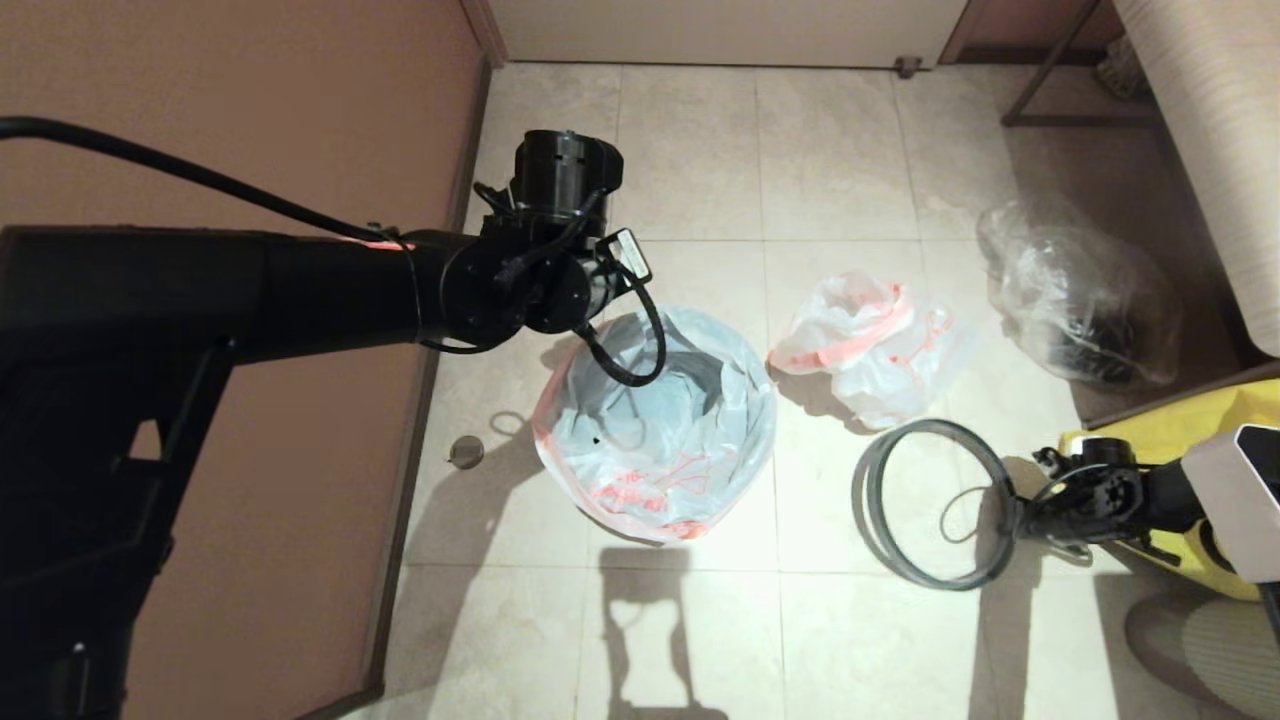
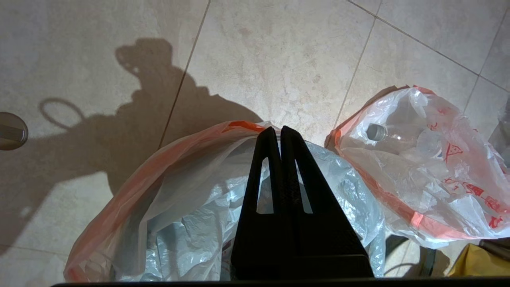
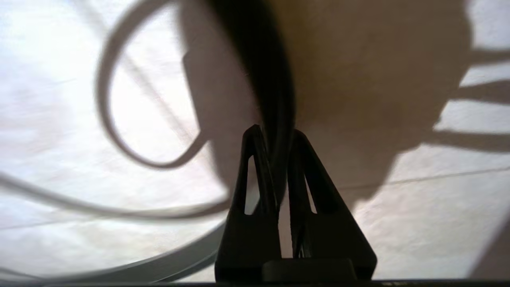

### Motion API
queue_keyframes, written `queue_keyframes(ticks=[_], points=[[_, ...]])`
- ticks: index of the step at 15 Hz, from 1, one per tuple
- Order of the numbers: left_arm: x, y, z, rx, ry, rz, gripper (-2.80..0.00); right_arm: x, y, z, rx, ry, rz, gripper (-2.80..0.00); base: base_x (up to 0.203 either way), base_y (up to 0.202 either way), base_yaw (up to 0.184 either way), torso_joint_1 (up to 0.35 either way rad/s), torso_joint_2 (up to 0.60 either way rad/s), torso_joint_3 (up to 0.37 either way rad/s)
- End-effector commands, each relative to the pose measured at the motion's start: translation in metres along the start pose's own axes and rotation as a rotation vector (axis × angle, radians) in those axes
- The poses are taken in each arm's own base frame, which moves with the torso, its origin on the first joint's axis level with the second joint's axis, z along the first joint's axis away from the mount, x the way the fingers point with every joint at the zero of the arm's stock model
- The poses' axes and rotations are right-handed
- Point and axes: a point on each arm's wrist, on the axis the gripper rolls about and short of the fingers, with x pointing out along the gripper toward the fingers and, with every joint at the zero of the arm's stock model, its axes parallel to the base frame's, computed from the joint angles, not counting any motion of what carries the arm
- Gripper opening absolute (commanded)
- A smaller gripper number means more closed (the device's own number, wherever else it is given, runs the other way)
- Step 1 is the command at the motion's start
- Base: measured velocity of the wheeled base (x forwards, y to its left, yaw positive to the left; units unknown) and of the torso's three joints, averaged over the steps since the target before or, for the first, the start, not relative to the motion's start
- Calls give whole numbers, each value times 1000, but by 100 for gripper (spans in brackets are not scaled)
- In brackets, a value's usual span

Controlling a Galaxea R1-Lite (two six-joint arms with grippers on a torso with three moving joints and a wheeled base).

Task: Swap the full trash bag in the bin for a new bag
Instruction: Place the trash can ring on the trash can

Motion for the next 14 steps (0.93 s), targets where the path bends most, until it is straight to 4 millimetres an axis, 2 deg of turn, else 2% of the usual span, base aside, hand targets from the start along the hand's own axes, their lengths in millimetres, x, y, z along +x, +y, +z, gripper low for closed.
queue_keyframes(ticks=[1,5,8,12,13,14], points=[[-3,0,4,-8,-9,0,-280,-44,11,22,-9,-60,-2,-280,0,0,0,0,0,0],[-9,3,16,-22,-34,2,-280,-141,44,53,-66,-285,-29,-280,0,0,0,0,0,0],[-19,4,27,-18,-49,-6,-280,-222,75,76,-103,-457,-28,-280,0,0,0,0,0,0],[-26,9,29,89,24,38,-280,-310,118,73,-141,-531,15,-280,0,0,0,0,0,0],[-32,14,31,133,87,73,-280,-328,136,65,-160,-508,45,-280,0,0,0,0,0,0],[-45,18,40,156,115,83,-280,-335,160,55,-197,-464,88,-280,0,0,0,0,0,0]])
